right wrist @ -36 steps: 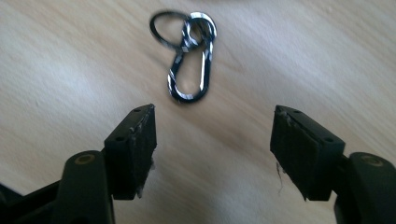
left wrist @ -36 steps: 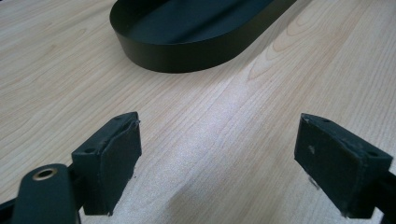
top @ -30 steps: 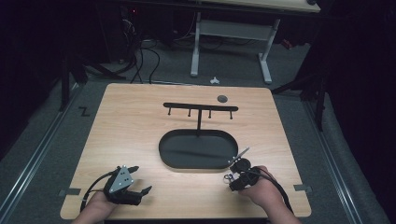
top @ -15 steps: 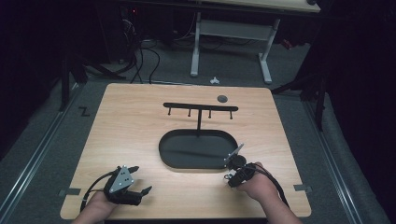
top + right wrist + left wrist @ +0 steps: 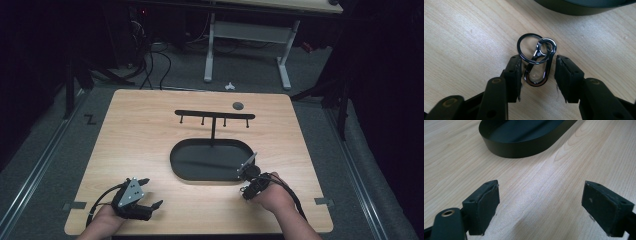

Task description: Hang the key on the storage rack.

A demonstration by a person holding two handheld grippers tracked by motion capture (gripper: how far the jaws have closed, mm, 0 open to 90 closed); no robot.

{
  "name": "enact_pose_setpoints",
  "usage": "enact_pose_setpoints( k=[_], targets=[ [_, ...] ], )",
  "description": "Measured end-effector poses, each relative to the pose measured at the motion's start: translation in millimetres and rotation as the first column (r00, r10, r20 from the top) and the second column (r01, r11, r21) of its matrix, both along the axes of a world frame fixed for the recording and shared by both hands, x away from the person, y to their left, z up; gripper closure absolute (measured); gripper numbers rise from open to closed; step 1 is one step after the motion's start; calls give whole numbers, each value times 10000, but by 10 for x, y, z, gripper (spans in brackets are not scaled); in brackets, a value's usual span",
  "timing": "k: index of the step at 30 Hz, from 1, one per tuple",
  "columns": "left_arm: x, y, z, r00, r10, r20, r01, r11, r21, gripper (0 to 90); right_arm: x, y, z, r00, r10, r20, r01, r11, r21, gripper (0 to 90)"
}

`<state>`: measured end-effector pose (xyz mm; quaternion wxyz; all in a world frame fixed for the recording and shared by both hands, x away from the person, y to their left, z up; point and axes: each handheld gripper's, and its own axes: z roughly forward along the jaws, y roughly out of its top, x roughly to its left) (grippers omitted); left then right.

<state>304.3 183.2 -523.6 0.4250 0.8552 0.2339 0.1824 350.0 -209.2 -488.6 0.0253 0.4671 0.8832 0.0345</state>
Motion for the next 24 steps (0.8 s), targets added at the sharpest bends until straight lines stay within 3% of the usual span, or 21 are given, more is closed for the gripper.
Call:
enact_pose_setpoints(
  k=[3,16,24],
  targets=[
    [-2,1,1,10000,-22,-6,22,10000,10,152,-12,4,2,9999,83,90,-83,9999,81,665],
    [1,2,2,10000,-21,-21,21,10000,16,152,-63,-30,14,9987,17,513,-30,9997,249,683],
    [0,3,2,10000,-40,-24,40,10000,11,152,-95,-76,212,9979,79,637,-106,9991,419,683]
  ],
)
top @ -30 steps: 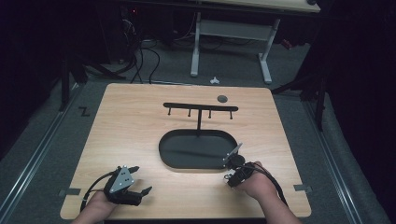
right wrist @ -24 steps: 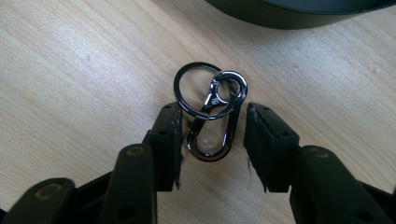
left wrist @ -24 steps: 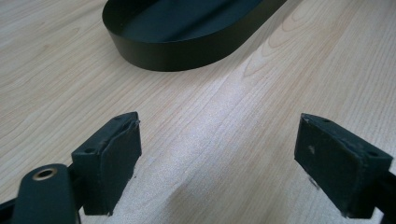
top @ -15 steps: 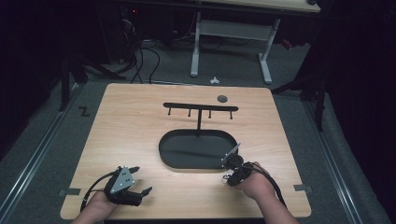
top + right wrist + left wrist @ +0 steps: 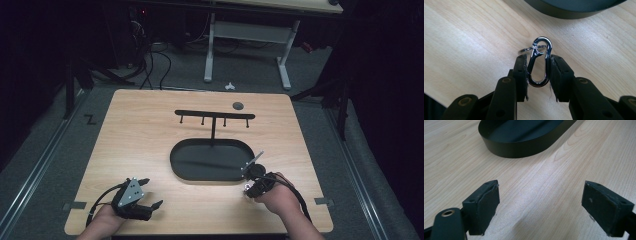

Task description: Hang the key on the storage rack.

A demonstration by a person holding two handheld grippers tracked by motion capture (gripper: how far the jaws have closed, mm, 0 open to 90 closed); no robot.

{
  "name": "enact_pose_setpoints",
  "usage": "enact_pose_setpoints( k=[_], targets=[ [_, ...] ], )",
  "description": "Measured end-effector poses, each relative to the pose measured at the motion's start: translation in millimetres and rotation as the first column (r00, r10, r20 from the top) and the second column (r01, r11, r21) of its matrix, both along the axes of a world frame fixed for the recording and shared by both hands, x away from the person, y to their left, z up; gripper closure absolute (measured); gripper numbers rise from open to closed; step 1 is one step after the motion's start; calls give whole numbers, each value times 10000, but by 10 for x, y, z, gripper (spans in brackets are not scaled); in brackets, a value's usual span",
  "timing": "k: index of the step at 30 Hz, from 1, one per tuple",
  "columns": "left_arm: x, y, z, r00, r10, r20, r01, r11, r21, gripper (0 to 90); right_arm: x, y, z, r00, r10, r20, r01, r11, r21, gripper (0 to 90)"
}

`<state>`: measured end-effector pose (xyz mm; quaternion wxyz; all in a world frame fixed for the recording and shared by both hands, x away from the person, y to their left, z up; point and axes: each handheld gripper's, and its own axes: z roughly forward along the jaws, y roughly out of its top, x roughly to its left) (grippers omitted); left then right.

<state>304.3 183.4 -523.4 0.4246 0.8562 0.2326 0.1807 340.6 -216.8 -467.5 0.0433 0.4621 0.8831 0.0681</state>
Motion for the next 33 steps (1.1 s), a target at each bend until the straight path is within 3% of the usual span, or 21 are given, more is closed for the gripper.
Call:
enact_pose_setpoints(
  k=[20,33],
  targets=[
    [-8,-5,-2,10000,31,41,-31,10000,8,152,41,-136,458,9981,-523,316,508,9977,458,683],
    [-18,-9,-3,9999,15,123,-16,10000,78,152,107,-185,784,9953,-664,702,648,9976,258,683]
  ],
)
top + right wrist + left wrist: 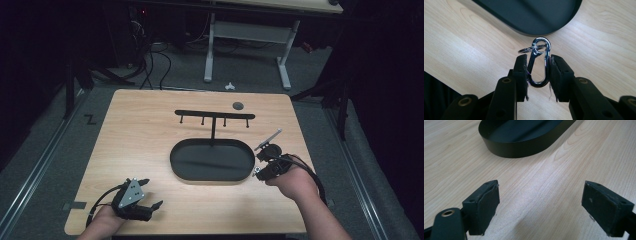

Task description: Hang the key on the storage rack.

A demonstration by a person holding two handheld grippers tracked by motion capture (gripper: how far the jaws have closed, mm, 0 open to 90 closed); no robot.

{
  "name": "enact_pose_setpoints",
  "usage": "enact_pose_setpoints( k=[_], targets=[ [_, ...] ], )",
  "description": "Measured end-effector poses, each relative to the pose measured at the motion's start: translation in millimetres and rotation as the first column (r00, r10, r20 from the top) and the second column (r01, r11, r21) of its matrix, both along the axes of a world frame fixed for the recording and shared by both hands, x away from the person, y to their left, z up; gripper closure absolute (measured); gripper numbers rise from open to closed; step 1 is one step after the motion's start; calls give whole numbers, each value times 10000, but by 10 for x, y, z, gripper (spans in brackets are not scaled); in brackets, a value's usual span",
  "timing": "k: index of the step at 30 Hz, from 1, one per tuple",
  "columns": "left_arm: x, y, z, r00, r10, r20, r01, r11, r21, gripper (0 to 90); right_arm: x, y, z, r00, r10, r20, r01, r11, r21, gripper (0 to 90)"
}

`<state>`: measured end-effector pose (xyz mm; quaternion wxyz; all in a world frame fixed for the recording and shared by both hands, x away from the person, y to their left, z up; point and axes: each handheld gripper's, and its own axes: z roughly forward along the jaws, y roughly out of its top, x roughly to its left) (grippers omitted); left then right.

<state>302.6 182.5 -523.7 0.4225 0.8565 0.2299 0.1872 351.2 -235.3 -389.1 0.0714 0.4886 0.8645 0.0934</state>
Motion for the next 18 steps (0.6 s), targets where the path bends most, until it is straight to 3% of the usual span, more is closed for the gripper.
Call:
enact_pose_setpoints(
  k=[18],
  targets=[
    [0,-8,-1,10000,-82,-14,82,9999,103,152,166,48,328,9995,-31,308,33,10000,-66,683]
  ],
)
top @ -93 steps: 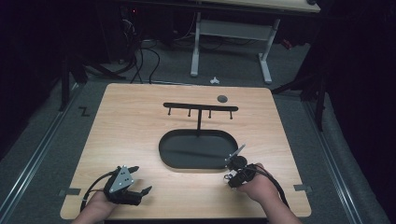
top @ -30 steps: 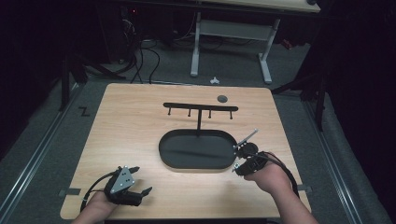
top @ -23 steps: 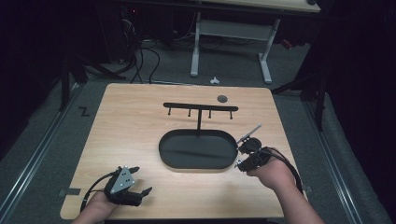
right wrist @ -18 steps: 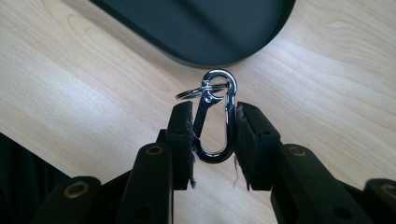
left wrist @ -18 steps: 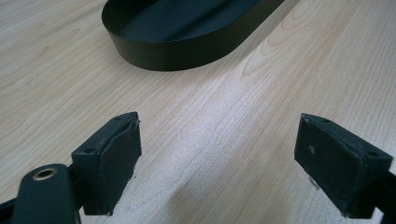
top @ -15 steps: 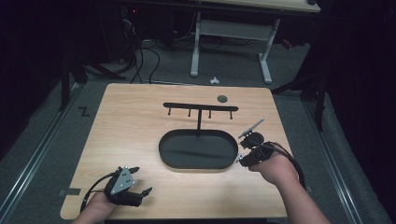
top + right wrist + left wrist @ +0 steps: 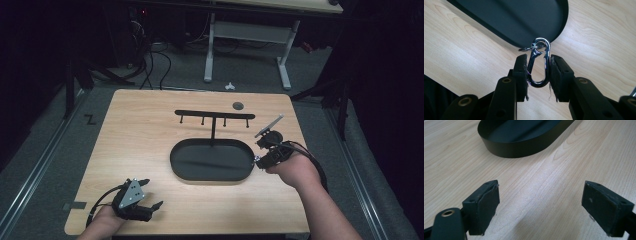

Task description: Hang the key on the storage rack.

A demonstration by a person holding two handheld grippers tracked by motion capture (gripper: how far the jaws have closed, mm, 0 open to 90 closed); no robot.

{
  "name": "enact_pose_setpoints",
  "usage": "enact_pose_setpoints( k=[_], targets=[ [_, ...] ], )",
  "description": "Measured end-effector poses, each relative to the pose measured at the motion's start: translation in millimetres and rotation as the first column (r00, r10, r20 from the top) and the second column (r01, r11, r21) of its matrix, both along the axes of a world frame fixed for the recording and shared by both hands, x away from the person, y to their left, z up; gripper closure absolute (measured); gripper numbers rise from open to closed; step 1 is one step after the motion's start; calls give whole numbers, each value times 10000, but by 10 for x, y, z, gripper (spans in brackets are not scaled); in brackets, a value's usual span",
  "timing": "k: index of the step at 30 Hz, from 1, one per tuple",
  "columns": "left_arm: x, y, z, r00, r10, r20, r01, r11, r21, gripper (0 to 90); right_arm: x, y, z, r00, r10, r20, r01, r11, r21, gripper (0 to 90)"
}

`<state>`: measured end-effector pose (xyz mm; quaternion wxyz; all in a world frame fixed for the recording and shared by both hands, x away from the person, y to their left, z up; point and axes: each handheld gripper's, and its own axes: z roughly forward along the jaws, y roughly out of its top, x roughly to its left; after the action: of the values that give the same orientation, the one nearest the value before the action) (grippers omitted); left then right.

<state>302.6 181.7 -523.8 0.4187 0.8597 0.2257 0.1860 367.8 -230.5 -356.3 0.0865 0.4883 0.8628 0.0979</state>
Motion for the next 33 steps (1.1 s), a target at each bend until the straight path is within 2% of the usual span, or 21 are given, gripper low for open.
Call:
enact_pose_setpoints(
  k=[9,14,20,29,33],
  targets=[
    [2,-2,-1,10000,-29,-38,29,10000,3,152,165,46,224,9995,23,315,-25,10000,52,683],
    [2,0,0,10000,-75,-14,75,10000,15,152,278,42,357,9983,-197,552,193,9998,83,683],
    [1,1,0,10000,-75,-43,75,10000,-10,152,391,40,417,9969,-435,658,432,9991,53,683],
    [2,1,-1,10000,-75,-57,75,10000,-16,152,524,97,517,9962,-376,790,376,9993,16,683],
    [2,1,-1,9999,-84,-60,84,10000,-9,152,571,106,567,9951,-511,842,512,9987,13,684]
  ],
)
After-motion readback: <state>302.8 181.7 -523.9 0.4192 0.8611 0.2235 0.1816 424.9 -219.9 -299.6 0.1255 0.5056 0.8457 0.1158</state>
